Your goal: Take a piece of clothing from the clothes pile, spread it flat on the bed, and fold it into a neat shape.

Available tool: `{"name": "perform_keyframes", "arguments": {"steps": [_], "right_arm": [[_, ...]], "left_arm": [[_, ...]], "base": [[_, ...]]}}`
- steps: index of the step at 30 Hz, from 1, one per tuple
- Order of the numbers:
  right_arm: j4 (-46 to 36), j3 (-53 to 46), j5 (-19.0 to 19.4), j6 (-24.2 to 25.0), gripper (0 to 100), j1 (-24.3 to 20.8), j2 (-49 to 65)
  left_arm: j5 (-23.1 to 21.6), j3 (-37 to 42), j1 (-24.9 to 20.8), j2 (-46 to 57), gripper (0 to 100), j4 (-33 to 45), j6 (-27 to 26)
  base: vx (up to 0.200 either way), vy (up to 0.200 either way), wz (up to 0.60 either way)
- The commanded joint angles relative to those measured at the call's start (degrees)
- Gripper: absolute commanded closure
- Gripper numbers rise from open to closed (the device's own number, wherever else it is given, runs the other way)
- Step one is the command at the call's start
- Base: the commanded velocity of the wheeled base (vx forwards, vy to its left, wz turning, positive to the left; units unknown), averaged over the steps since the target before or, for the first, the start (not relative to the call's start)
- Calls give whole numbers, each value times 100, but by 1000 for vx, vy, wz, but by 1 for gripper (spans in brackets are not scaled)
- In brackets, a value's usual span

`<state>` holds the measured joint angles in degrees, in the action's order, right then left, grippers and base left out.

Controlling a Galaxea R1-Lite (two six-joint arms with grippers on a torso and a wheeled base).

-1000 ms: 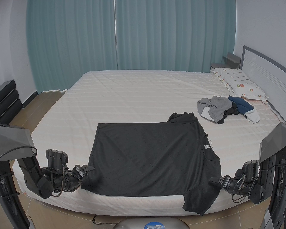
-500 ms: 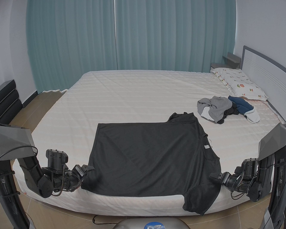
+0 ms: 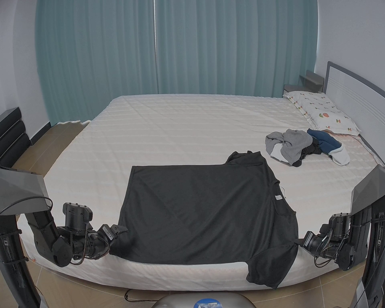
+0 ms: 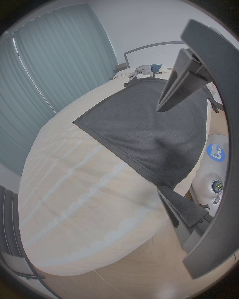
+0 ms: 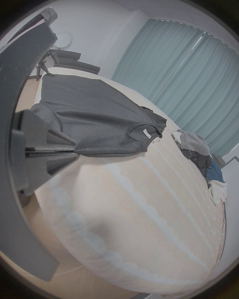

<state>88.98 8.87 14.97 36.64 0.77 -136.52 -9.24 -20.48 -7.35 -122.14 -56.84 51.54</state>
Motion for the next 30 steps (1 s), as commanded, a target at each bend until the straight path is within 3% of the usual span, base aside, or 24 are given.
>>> {"name": "perform_keyframes", "arguments": {"steps": [1,30], "right_arm": [[85,-88,6,-52,100,64,3],[85,-615,32,-641,100,494,91]], "left_arm": [[1,9,6,-47,0,-2,-4],[72,70,-3,-170,0,77,-391]], "base": [[0,0,0],[0,0,0]]}}
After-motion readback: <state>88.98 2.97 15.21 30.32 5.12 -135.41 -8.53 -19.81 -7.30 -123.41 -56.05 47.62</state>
